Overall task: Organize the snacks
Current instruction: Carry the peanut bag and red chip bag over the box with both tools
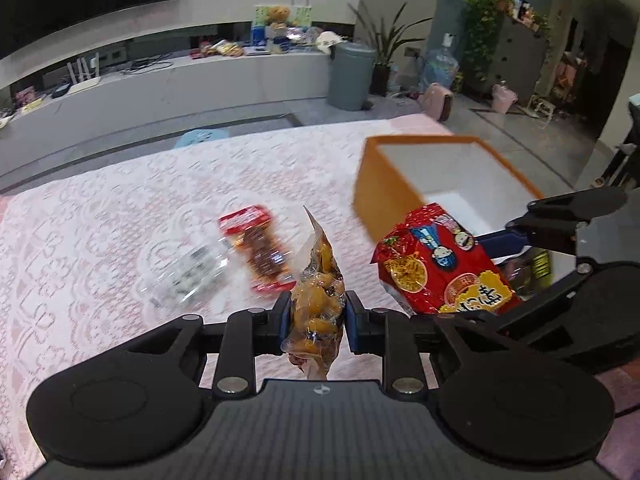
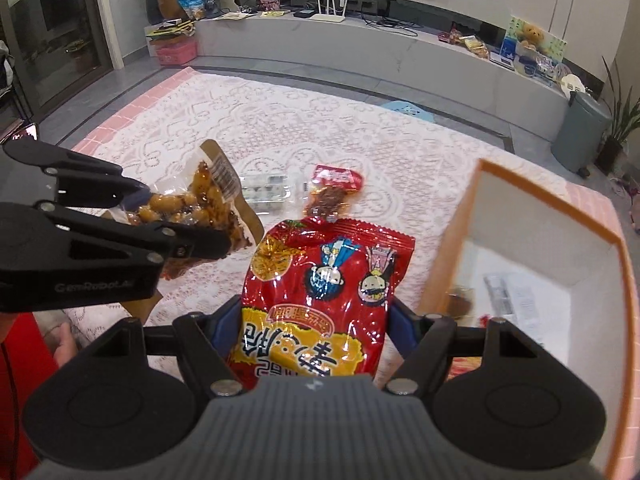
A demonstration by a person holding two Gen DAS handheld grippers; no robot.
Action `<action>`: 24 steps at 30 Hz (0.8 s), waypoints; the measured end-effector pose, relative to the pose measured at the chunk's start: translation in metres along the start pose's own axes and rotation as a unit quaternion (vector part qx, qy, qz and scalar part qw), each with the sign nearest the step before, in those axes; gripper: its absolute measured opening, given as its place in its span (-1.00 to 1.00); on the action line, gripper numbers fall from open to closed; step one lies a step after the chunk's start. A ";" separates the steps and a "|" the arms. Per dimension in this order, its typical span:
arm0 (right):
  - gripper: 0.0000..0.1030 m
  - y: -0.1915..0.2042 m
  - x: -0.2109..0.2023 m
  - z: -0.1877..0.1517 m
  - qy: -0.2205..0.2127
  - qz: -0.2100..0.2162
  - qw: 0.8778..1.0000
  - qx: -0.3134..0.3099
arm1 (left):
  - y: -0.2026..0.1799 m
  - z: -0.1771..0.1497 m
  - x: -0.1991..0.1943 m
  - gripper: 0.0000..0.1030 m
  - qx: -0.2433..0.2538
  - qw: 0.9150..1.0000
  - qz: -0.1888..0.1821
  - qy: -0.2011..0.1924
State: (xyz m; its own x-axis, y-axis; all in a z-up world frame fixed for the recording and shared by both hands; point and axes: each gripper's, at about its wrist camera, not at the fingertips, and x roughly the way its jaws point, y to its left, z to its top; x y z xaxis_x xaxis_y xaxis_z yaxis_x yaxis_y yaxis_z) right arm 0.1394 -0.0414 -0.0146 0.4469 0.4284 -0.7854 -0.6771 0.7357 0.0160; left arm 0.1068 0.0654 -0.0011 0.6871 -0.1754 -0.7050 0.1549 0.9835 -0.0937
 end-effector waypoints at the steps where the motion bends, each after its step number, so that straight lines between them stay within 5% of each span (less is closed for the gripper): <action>1: 0.39 -0.006 -0.004 0.000 0.002 -0.001 1.000 0.002 | -0.004 0.004 0.000 -0.44 0.000 1.000 -0.008 -0.001; 15: 0.39 -0.083 -0.025 -0.004 0.045 -0.060 0.997 -0.035 | -0.075 0.063 0.041 -0.44 0.054 0.995 -0.077 0.014; 24: 0.39 -0.117 -0.013 -0.014 0.072 -0.094 0.992 -0.052 | -0.100 0.069 0.076 -0.44 0.072 0.991 -0.108 0.033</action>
State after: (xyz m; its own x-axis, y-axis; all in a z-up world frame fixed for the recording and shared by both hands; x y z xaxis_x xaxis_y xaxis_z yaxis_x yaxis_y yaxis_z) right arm 0.2049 -0.1403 -0.0150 0.4884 0.2040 -0.8485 -0.6495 0.7343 -0.1973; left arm 0.1921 -0.0490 0.0030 0.5791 -0.3736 -0.7246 0.3971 0.9055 -0.1496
